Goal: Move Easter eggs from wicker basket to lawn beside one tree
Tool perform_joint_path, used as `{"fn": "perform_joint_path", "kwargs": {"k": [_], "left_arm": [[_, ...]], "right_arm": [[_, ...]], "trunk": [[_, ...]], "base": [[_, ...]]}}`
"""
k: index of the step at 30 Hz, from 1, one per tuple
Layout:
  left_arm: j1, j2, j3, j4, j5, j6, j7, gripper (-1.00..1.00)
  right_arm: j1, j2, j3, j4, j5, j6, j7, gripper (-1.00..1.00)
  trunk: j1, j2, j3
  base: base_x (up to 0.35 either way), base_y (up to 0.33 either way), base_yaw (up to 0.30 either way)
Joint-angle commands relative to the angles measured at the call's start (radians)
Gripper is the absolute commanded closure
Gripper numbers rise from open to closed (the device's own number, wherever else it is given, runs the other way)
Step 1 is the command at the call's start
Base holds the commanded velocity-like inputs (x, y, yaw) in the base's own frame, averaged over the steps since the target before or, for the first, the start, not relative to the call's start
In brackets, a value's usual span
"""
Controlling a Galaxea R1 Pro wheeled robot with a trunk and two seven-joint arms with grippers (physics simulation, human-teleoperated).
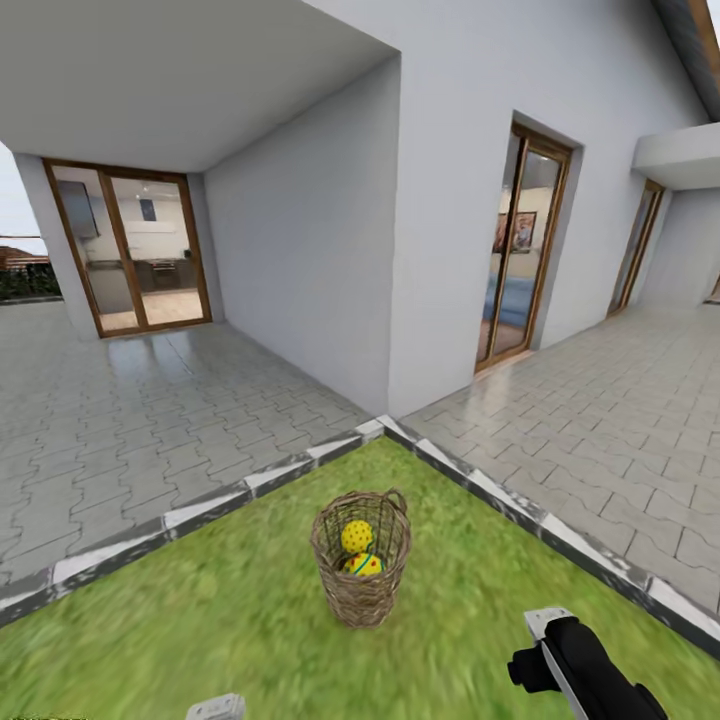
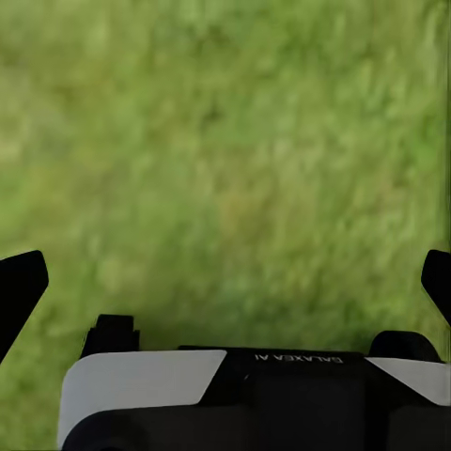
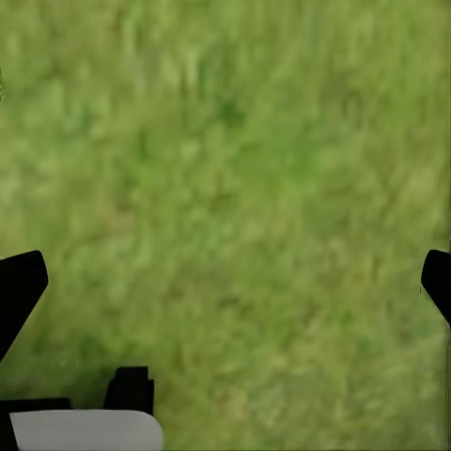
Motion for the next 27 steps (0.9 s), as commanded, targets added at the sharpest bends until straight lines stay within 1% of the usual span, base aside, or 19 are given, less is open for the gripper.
{"fn": "perform_joint_path", "kwargs": {"k": [1, 16, 18, 20, 23, 27], "left_arm": [[-0.001, -0.001, 0.001, -0.001, 0.001, 0.005, -0.002, -1.0], [-0.001, -0.001, 0.001, -0.003, 0.001, -0.003, -0.002, -1.0], [-0.001, -0.001, 0.001, -0.004, 0.002, -0.027, -0.001, -1.0], [-0.001, -0.001, 0.002, -0.011, 0.002, -0.082, 0.0, -1.0], [-0.001, -0.001, 0.003, -0.05, 0.003, -0.156, 0.001, -1.0], [-0.001, -0.001, 0.003, -0.111, 0.003, -0.183, 0.003, -1.0]], "right_arm": [[0.0, -0.001, 0.003, 0.0, 0.007, 0.004, 0.006, -1.0], [0.0, 0.004, 0.007, 0.009, 0.008, 0.004, 0.004, -1.0], [0.0, 0.004, 0.007, 0.009, 0.008, 0.004, 0.005, -1.0], [0.0, 0.003, 0.006, 0.009, 0.007, 0.004, 0.006, -1.0], [0.0, 0.003, 0.007, 0.006, 0.007, 0.005, 0.008, -1.0], [0.0, 0.0, 0.006, 0.002, 0.007, 0.007, 0.009, -1.0]], "trunk": [[0.0, -0.001, -0.001], [0.0, -0.001, -0.001], [0.0, -0.001, -0.001], [0.0, -0.001, -0.001], [0.0, -0.001, -0.001], [0.0, -0.001, -0.001]], "base": [[0.254, -0.233, 0.259], [0.254, -0.233, 0.266], [0.254, -0.233, 0.26], [0.254, -0.233, 0.143], [0.254, -0.233, 0.049], [0.136, -0.125, 0.012]]}}
